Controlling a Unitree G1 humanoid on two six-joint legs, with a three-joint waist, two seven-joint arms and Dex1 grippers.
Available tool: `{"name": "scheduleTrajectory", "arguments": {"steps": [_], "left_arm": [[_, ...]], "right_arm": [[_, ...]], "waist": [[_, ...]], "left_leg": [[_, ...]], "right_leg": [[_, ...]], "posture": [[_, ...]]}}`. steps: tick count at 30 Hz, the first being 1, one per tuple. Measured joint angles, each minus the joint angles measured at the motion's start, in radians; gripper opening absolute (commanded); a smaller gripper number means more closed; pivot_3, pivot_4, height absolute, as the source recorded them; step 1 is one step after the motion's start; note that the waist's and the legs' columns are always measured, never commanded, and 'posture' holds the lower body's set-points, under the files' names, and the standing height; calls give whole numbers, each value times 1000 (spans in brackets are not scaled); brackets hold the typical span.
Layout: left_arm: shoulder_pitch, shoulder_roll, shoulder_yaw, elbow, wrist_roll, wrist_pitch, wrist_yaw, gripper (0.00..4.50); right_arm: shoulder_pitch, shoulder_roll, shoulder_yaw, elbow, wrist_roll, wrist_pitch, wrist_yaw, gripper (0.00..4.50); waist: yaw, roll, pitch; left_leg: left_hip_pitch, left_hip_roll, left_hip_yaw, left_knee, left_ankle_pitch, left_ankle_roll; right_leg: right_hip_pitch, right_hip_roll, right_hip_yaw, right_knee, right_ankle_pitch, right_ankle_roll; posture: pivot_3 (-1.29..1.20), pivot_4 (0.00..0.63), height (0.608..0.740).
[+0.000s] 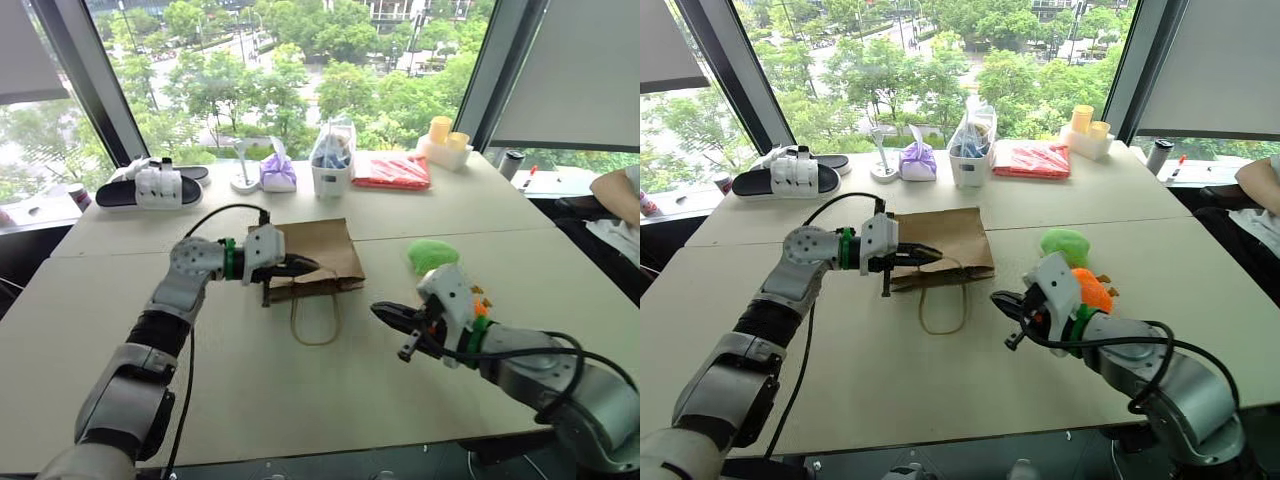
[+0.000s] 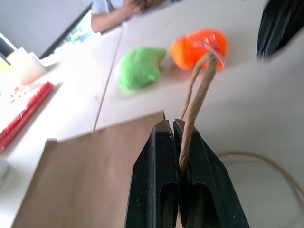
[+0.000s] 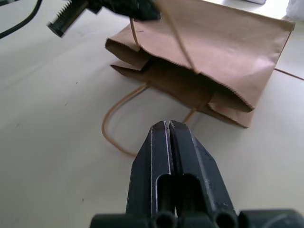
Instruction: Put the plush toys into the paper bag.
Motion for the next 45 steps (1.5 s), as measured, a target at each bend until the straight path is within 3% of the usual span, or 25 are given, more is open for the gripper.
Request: {"name": "scheduleTrajectory", "arguments": {"steps": [6, 11, 18, 24, 33, 37, 43, 45], "left_arm": [[11, -18, 21, -216, -122, 309, 31, 70], [19, 13, 43, -376, -237, 545, 51, 70], [-15, -14, 159, -412, -324, 705, 212, 70], [-150, -50, 281, -279, -326, 692, 398, 70], [-115, -42, 300, -302, -350, 707, 406, 70], [-11, -88, 259, -402, -384, 758, 404, 70], [92, -152, 220, -496, -382, 761, 450, 70], [106, -157, 217, -499, -381, 761, 460, 0]], "right_arm": [[-118, 172, 187, 278, -205, -133, -60, 0], [-213, 351, 179, 647, -308, -336, -107, 0], [-286, 407, 189, 886, -420, -467, -72, 0], [-249, 398, 218, 846, -468, -479, 5, 0], [-201, 373, 201, 755, -520, -444, 24, 0], [-161, 329, 128, 554, -478, -284, 29, 0], [-141, 173, -107, 181, -363, -24, 53, 0], [-114, 108, -175, 133, -338, 41, 68, 861]], "waist": [[-20, 0, 0], [-23, 1, 0], [-19, 1, 0], [-24, 2, 0], [-19, 1, -1], [-17, 2, -1], [-13, 2, -1], [-12, 2, -1]], "left_leg": [[1, 0, -1, -1, 0, -1], [1, 1, -2, -2, 1, -2], [0, 0, -4, -2, 4, -8], [1, 0, -3, -3, 5, -9], [1, 0, -3, -3, 5, -9], [-1, 0, -5, -2, 5, -9], [0, 0, -4, -2, 3, -5], [0, -1, -3, -2, 3, -5]], "right_leg": [[-1, 1, 0, 2, 0, 0], [-2, 2, 1, 2, 0, 0], [-2, 2, 2, 2, 0, 0], [-2, 2, 2, 2, 0, 0], [-1, 2, 2, 2, 0, 0], [-3, 2, 3, 3, 0, 0], [-2, 2, 3, 2, 0, 0], [-2, 2, 3, 2, 0, 0]], "posture": [[0, 150, 740], [0, 150, 740], [0, 150, 740], [0, 150, 740], [0, 150, 740], [0, 150, 740], [0, 150, 740], [0, 150, 740]]}}
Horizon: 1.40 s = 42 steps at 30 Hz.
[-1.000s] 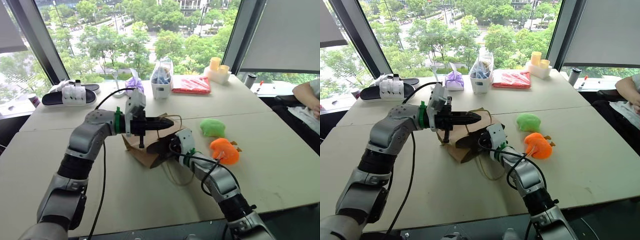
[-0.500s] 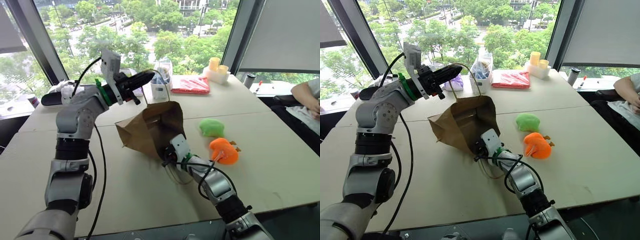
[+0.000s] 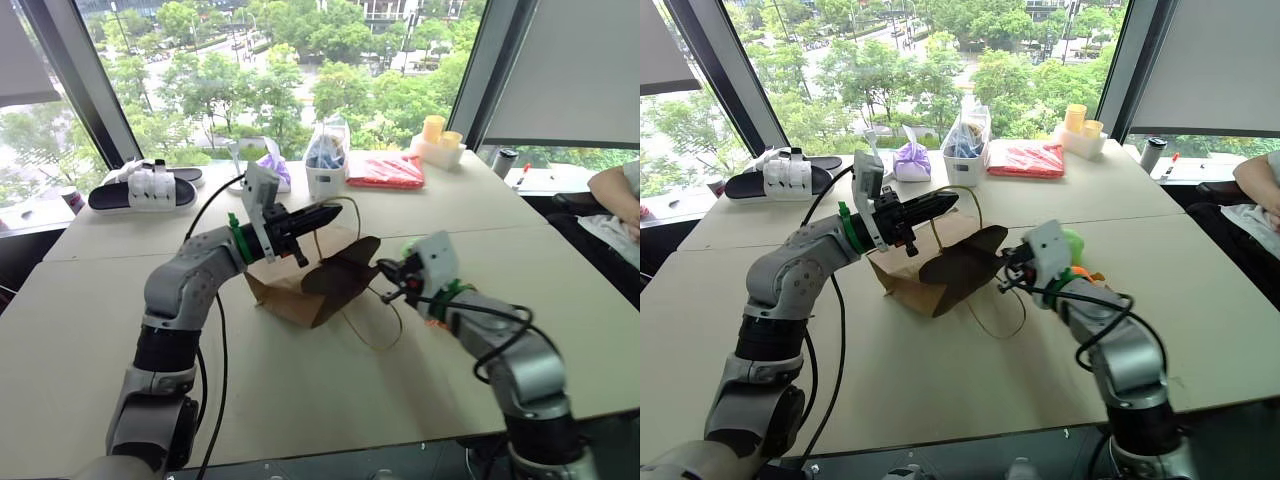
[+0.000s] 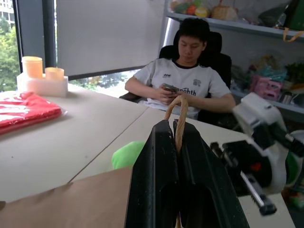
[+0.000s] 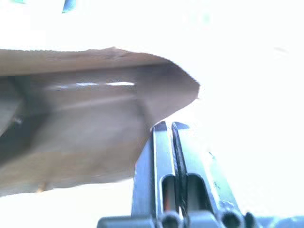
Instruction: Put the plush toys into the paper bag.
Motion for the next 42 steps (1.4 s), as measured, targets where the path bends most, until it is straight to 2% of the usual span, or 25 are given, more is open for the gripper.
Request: {"name": "scheduleTrajectory", "arguments": {"steps": [5, 7, 10, 14, 23, 26, 32, 38, 42], "left_arm": [[3, -2, 0, -7, 0, -17, 9, 0], [4, -1, -1, -10, 0, -20, 8, 0], [5, -6, -5, -12, 0, -25, 7, 0], [7, -9, -5, -19, 0, -33, 15, 0], [8, -8, -5, -23, 0, -37, 27, 0], [9, -6, -5, -25, 1, -38, 29, 0], [17, 2, -5, -42, 1, -38, 32, 0], [18, 11, -5, -40, 9, -50, 32, 0], [17, 15, -3, -35, 14, -59, 30, 0]], "right_arm": [[98, -133, -110, -19, 24, 54, 43, 3546], [134, -176, -117, -8, 16, 45, 52, 4477], [153, -171, -123, 45, 11, 23, 40, 4477], [156, -105, -120, 201, -17, -42, -14, 4477], [106, -118, 22, 407, -124, -248, -21, 4477], [91, -111, 24, 439, -132, -279, -21, 3658], [79, -90, 1, 422, -97, -220, -21, 766], [66, -92, -72, 204, 69, -35, 50, 766], [-18, -92, -90, 78, 198, 96, 84, 766]], "waist": [[1, 0, 0], [1, 0, 0], [-2, 0, 0], [0, 0, 0], [-1, 0, 0], [-1, -1, -1], [1, -1, -1], [-2, 0, 0], [-1, 0, 0]], "left_leg": [[0, 0, 1, 0, 0, 0], [0, 0, 1, 0, 0, 0], [1, 0, 1, 0, 0, 0], [1, 0, 2, 1, 0, 0], [2, 0, 2, 2, 0, 0], [2, 0, 1, 2, 0, 0], [2, 0, 1, 2, 0, 0], [2, 0, 1, 1, 0, 0], [2, 0, 1, 1, 0, 0]], "right_leg": [[1, 0, 0, -1, 0, 0], [1, 0, 0, 0, 0, 0], [1, 0, 0, 0, 0, 0], [2, 0, 1, 0, 0, 0], [4, 0, 0, 0, 0, 0], [4, 0, 0, 0, 0, 0], [4, 0, 1, 0, 0, -1], [3, 0, 0, -1, 0, -1], [3, 0, 0, -1, 0, -1]], "posture": [[0, 150, 740], [0, 150, 740], [0, 150, 740], [0, 150, 740], [0, 150, 740], [0, 150, 740], [0, 150, 740], [0, 150, 740], [0, 150, 740]]}}
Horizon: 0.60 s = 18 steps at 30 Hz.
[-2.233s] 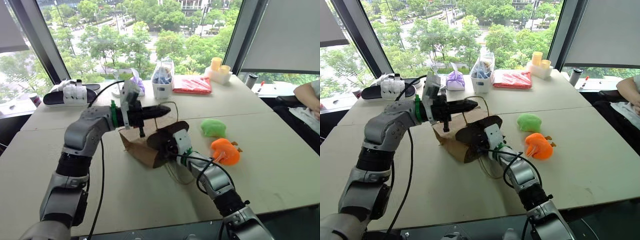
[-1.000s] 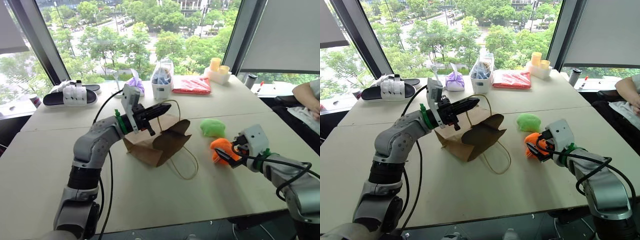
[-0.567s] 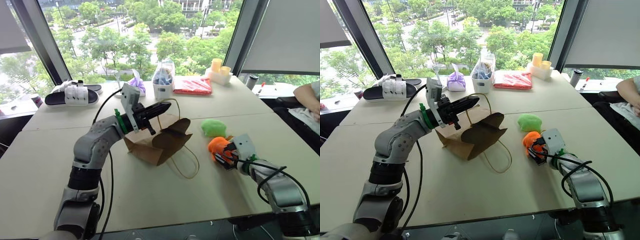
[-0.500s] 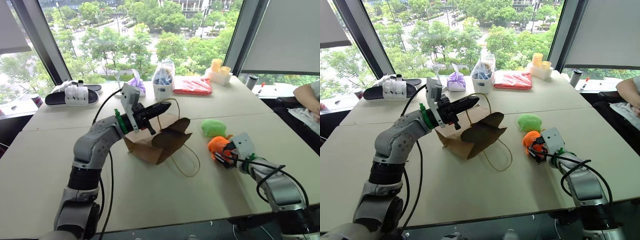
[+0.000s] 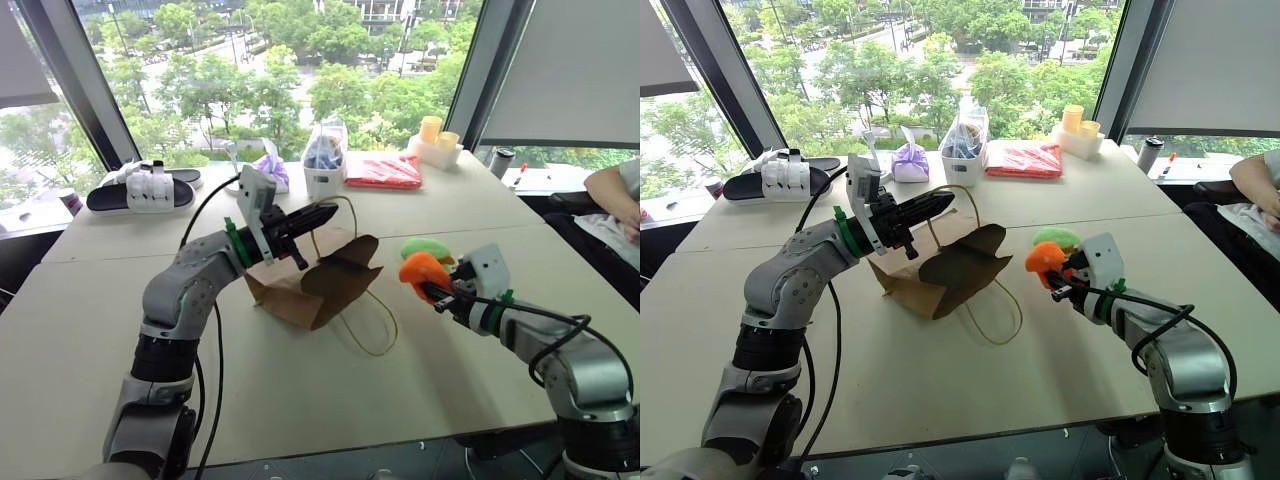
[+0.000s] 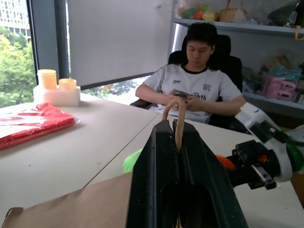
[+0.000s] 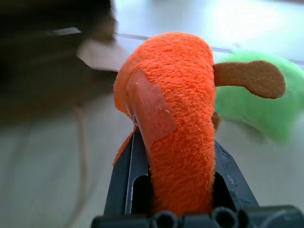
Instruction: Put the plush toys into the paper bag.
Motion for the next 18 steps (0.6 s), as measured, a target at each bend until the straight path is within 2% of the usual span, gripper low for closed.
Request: {"name": "scheduleTrajectory", "arguments": {"steps": [2, 5, 11, 18], "left_arm": [[-2, -1, 1, 13, 1, -2, 0, 0], [-14, -6, 2, 31, 0, -4, 1, 0], [-19, -26, 4, 30, -6, -5, 9, 0], [-40, -46, 5, 14, -29, 3, 36, 0]], "right_arm": [[-66, 0, 25, -47, 42, 27, 15, 766], [-122, 16, 128, -56, 51, 17, 28, 766], [-166, 128, 319, 114, -3, -46, 19, 766], [-251, 254, 417, 290, -69, -151, 20, 766]], "waist": [[0, 0, 0], [1, 0, 0], [0, 0, 0], [-5, 0, 0]], "left_leg": [[0, 0, 0, 0, 0, 0], [0, 0, -1, 0, 0, 0], [-1, 0, -1, 0, 0, 0], [-1, 0, -1, -1, 1, -2]], "right_leg": [[0, 0, 0, 0, 0, 0], [0, 0, -1, 0, 0, 0], [-1, 0, -1, 0, 0, 0], [-2, 0, -1, 0, 0, 0]], "posture": [[0, 150, 740], [0, 150, 740], [0, 150, 740], [0, 150, 740]]}}
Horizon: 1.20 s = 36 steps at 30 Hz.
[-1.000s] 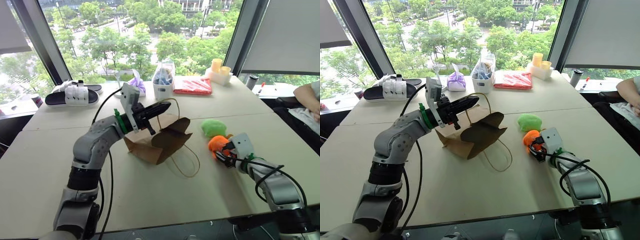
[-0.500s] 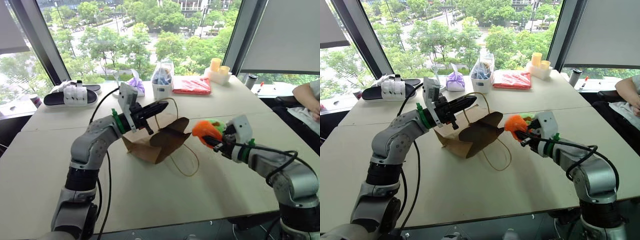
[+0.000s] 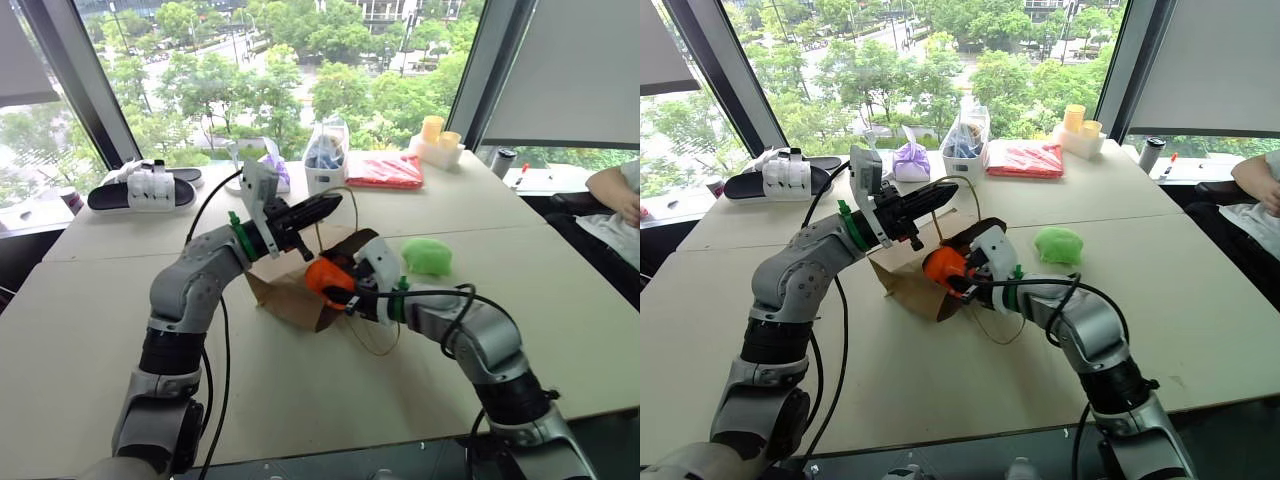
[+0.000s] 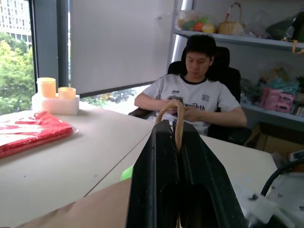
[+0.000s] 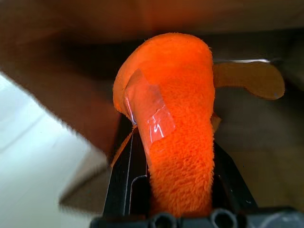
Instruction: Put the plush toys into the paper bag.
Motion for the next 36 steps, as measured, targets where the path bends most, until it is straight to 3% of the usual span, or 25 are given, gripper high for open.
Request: {"name": "scheduleTrajectory", "arguments": {"steps": [4, 7, 12, 13, 18, 22, 25, 31, 36], "left_arm": [[0, -4, 2, -21, -24, 17, 11, 0], [0, -6, 10, -25, -48, 35, 31, 0], [-1, -10, 29, -37, -99, 71, 57, 0], [-1, -9, 40, -38, -108, 73, 64, 0], [-2, 12, 50, -37, -120, 82, 68, 0], [-2, 41, 59, -31, -120, 82, 58, 0], [-2, 42, 59, -28, -120, 82, 52, 0], [-1, 47, 60, -25, -120, 82, 50, 0], [0, 57, 62, -24, -120, 82, 51, 0]], "right_arm": [[-47, 45, 21, 91, -37, -60, 6, 766], [-67, 85, 30, 168, -60, -103, 8, 1692], [-85, 91, 53, 186, -99, -130, 19, 4192], [-83, 66, 69, 168, -115, -126, 25, 4433], [-60, -49, 8, -16, -104, -36, 36, 4433], [-18, -168, -181, -208, -16, 77, 49, 4433], [-6, -233, -290, -225, -6, 113, 19, 4433], [2, -290, -315, 48, -148, 20, -109, 4433], [-28, -181, -293, 442, -241, -225, -208, 4433]], "waist": [[2, 0, 0], [1, 0, 0], [1, 0, 0], [2, 0, 0], [4, 0, 0], [6, 0, 0], [6, 0, 0], [4, 0, 0], [-3, 0, 0]], "left_leg": [[0, 0, 0, 0, 1, -3], [0, 0, 0, 0, 1, -3], [0, 0, 0, 0, 2, -3], [0, 0, 0, 0, 2, -3], [-1, 0, 0, 0, 1, -2], [-1, 0, -1, 0, -1, 1], [-1, 0, 0, 0, -1, 2], [-1, 0, 1, 0, -1, 1], [0, 0, 3, -1, 2, -3]], "right_leg": [[0, 0, 0, 0, 0, 0], [0, 0, 0, 0, 0, 0], [-1, 0, 0, 0, 0, 0], [-1, 0, 0, 0, 0, 0], [-1, 0, 0, 0, 0, 0], [-1, 0, 0, -1, 0, 0], [-1, 0, 0, 0, 0, 0], [0, 0, 1, 0, 0, 0], [-1, 0, 2, -1, 0, 0]], "posture": [[0, 150, 740], [0, 150, 740], [0, 150, 740], [0, 150, 740], [0, 150, 740], [0, 150, 740], [0, 150, 740], [0, 150, 740], [0, 150, 740]]}}
